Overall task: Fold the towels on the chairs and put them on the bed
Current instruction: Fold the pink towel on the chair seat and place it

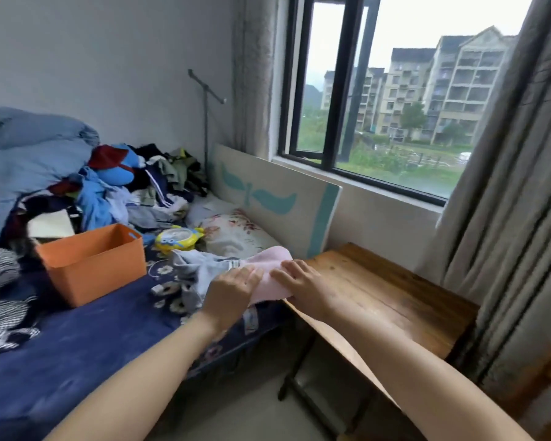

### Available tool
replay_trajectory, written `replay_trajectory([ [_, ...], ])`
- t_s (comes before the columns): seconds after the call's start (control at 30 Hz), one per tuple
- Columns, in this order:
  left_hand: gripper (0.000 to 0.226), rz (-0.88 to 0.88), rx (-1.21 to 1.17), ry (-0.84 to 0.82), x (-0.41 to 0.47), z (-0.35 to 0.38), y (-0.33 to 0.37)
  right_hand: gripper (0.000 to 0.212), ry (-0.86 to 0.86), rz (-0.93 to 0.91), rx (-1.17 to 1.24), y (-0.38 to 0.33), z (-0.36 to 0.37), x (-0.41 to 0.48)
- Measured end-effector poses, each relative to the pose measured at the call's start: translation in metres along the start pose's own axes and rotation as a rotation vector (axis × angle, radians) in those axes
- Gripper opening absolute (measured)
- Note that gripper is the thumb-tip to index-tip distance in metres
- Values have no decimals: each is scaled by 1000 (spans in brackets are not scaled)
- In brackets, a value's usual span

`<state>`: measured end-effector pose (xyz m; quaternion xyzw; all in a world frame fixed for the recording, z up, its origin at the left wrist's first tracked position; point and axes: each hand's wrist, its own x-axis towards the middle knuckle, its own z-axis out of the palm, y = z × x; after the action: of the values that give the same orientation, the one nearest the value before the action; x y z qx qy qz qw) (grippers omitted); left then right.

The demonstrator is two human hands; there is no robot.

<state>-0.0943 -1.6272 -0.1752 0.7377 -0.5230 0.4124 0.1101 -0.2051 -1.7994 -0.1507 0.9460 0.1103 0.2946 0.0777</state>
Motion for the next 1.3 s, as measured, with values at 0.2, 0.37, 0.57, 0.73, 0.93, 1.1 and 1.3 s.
replay_trajectory([
  [0.2, 46, -146, 190, -30, -87, -50, -83, 67, -6, -255, 121, -85, 48, 90],
  [0.37, 43, -211, 278, -73, -149, -88, -156, 75, 52, -340, 211, -164, 79, 155],
  [0.57, 37, -237, 317, -81, -199, -118, -228, 72, 96, -362, 265, -237, 105, 217],
  [0.73, 32, -258, 304, -73, -238, -121, -262, 64, 17, -356, 325, -277, 136, 245],
  [0.93, 63, -317, 275, -160, -260, -95, -288, 43, -27, -366, 359, -284, 174, 268],
  [1.1, 59, -322, 268, -194, -257, -60, -311, 57, -53, -403, 393, -267, 211, 291],
  [1.3, 31, -399, 314, -249, -224, -5, -353, 62, -50, -441, 437, -221, 269, 341],
])
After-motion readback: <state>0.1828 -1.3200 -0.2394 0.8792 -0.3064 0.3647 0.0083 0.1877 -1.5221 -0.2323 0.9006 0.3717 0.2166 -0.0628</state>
